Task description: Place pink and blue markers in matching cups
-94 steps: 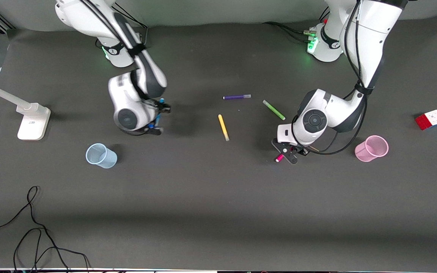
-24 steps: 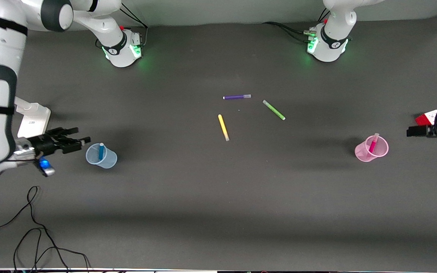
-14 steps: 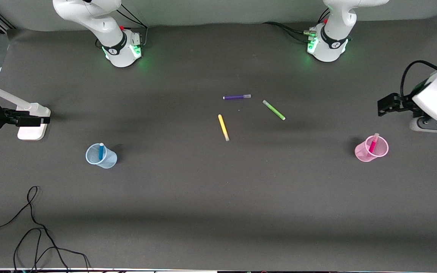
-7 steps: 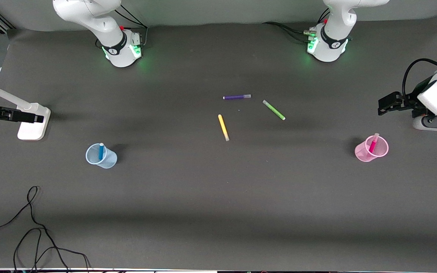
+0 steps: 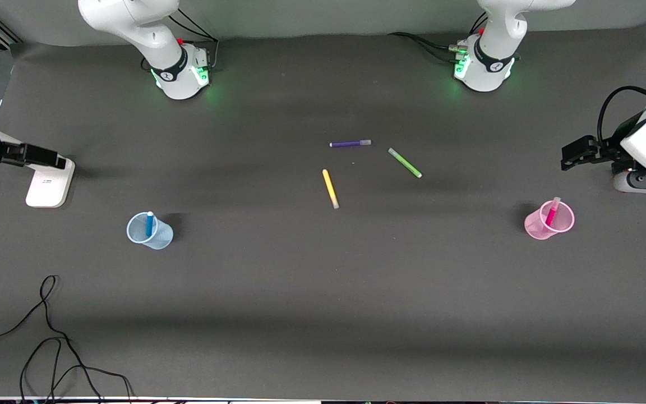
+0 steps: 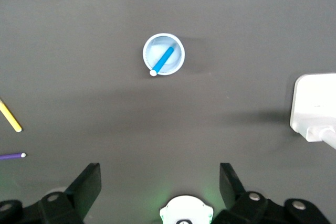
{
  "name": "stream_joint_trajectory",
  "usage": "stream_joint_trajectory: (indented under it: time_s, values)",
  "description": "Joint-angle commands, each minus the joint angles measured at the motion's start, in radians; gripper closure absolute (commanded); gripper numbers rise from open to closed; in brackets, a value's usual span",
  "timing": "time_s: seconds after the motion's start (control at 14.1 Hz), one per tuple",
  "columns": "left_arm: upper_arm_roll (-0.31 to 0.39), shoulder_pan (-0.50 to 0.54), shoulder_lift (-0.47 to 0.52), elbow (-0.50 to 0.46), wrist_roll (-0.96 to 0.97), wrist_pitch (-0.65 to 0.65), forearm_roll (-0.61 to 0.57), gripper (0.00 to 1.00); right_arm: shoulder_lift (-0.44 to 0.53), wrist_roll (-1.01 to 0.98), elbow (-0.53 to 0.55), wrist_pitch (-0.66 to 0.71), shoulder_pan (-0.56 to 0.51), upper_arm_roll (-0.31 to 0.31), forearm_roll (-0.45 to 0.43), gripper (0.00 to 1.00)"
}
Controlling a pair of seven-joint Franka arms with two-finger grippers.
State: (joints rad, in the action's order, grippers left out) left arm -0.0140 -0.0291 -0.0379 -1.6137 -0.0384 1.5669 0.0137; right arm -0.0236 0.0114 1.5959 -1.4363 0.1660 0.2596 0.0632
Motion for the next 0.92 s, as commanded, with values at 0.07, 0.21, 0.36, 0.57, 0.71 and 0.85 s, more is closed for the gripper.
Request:
stream_joint_trajectory:
  time_s: [0.07,0.21,0.36,0.57,0.71,0.85]
  values:
    - [0.003,-0.002,0.032,-0.028,0.000,0.001,-0.012,0.01,0.230,-0.014,0.260,-0.121,-0.196,-0.248,-0.040,0.00]
    - [0.003,-0.002,0.032,-0.028,0.000,-0.005,-0.012,0.01,0.219,-0.016,0.225,-0.130,-0.229,-0.290,-0.031,0.00]
    - [0.003,-0.002,0.030,-0.028,0.000,-0.005,-0.012,0.01,0.194,-0.016,0.194,-0.130,-0.188,-0.298,-0.039,0.00]
    - [0.003,-0.002,0.026,-0.022,0.002,-0.004,-0.011,0.00,0.162,-0.031,0.151,-0.118,-0.139,-0.280,-0.039,0.00]
    - [0.003,-0.002,0.023,-0.022,0.002,-0.005,-0.012,0.00,0.162,-0.050,0.144,-0.118,-0.079,-0.211,-0.040,0.00]
    - [0.003,-0.002,0.023,-0.020,0.002,-0.001,-0.012,0.00,0.151,-0.071,0.127,-0.118,-0.076,-0.200,-0.040,0.00]
